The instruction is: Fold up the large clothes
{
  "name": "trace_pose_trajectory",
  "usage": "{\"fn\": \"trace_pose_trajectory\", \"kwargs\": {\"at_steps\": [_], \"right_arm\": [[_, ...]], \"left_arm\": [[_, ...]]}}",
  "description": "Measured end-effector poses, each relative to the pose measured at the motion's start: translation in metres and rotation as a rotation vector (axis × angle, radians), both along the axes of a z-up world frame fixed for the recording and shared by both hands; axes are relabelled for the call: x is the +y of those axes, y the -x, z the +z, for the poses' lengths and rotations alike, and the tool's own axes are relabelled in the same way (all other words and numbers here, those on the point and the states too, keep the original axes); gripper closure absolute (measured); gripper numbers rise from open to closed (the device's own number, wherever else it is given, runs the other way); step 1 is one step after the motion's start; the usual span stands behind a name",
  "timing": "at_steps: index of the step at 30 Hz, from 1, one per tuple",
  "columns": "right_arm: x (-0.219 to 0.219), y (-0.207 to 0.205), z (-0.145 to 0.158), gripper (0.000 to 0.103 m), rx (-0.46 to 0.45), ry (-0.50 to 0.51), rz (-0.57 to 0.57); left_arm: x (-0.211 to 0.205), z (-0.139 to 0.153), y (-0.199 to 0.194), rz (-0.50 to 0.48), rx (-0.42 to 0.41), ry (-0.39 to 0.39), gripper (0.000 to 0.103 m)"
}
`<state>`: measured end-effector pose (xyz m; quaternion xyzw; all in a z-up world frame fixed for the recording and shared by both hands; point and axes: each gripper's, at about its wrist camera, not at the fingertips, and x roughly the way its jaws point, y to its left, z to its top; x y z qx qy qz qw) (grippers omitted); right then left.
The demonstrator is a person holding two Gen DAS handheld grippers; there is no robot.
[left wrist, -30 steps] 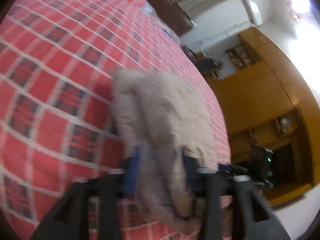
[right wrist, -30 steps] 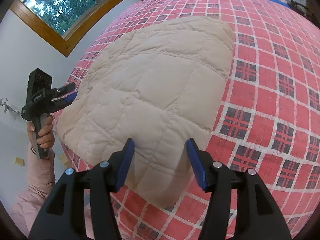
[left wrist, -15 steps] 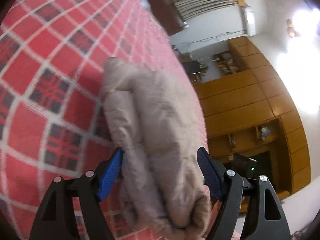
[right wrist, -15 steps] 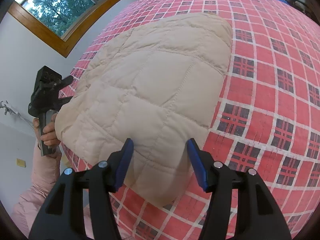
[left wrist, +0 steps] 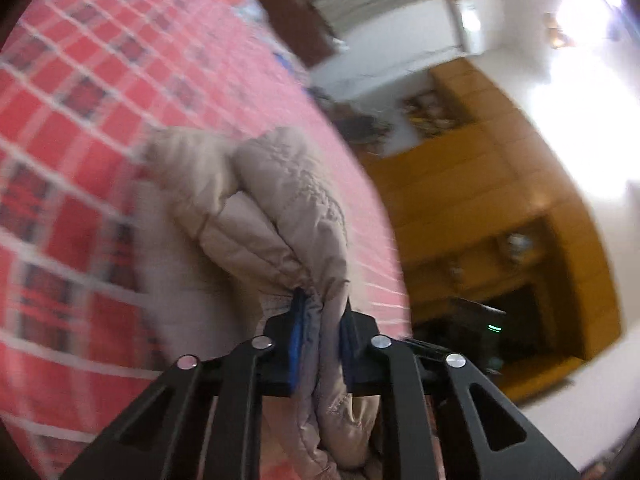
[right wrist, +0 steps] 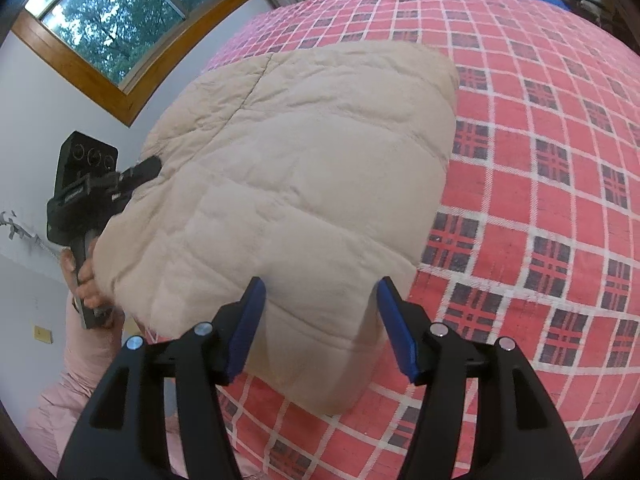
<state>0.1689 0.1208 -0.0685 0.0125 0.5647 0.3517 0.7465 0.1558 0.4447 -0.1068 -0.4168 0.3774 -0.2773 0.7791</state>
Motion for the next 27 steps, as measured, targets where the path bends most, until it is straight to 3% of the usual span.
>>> {"fn": "trace_pose_trajectory", "kwargs": {"at_steps": [3,7,12,16,18,21,23,25,27], "right_arm": [[-0.002,0.0,0.002,0.043,-0.009,0.001,-0.005],[0.008,0.007,-0.009,0.038,-0.001,0.018,0.027],[0.022,0.013,-0.009,0.036,-0.023,0.031,0.064],[0.029,0.014,-0.011,0.036,-0.027,0.038,0.067],[0.029,0.015,-0.01,0.036,-0.036,0.049,0.065],[0.023,0.015,-0.008,0.036,-0.026,0.036,0.063],[0.016,0.011,-0.006,0.036,-0.008,0.011,0.05],[0.006,0.007,-0.002,0.035,0.002,-0.023,0.027],[-0.002,0.003,0.001,0.035,0.001,-0.046,0.006]], "left_arm": [[-0.01,-0.009,-0.007,-0.015,0.026,-0.052,0.089],[0.016,-0.026,-0.008,0.024,0.081,-0.006,0.091],[0.024,-0.011,0.012,0.031,0.024,-0.087,0.091],[0.027,-0.037,0.002,0.032,0.115,-0.134,0.09],[0.028,-0.038,0.004,0.027,0.113,-0.124,0.088],[0.03,-0.026,0.009,0.033,0.106,-0.163,0.068],[0.03,-0.011,0.018,0.042,0.076,-0.204,0.041],[0.028,0.001,0.027,0.048,0.048,-0.227,0.028],[0.03,0.008,0.032,0.039,0.037,-0.228,0.025]]}}
